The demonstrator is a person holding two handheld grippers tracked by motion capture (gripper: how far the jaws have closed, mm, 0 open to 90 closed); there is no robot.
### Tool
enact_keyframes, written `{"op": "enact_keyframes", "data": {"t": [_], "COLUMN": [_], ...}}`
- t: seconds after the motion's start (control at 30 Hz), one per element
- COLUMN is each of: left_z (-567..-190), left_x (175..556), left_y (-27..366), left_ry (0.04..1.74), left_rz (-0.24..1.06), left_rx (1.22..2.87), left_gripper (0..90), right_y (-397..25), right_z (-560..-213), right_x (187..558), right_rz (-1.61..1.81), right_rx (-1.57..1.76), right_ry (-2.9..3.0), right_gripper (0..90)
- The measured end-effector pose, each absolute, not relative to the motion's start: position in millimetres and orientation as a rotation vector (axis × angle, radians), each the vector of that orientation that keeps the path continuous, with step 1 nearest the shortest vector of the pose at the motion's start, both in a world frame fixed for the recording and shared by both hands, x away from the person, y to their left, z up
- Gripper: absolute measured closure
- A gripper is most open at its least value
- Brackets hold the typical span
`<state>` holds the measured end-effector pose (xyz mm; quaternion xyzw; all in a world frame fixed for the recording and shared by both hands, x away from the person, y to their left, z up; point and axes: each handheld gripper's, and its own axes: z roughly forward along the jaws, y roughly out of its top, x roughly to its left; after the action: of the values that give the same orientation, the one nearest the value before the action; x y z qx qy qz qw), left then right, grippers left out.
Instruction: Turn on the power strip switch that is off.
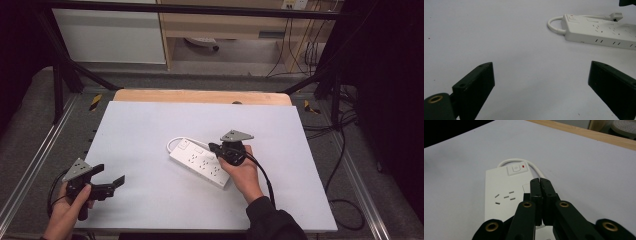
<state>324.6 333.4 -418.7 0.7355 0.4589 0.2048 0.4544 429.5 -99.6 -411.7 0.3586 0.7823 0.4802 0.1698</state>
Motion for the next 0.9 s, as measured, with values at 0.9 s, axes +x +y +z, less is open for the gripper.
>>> {"op": "enact_keyframes", "data": {"t": [0.9], "left_z": [-419], "left_x": [325], "left_y": [333], "left_ry": [1.137], "left_rz": [0.505], "left_rx": [1.815], "left_gripper": [7.1], "right_y": [-128], "right_z": [-393], "right_x": [425], "right_rz": [1.379], "right_rx": [1.096], "right_ry": [2.139], "right_gripper": [63.9]}}
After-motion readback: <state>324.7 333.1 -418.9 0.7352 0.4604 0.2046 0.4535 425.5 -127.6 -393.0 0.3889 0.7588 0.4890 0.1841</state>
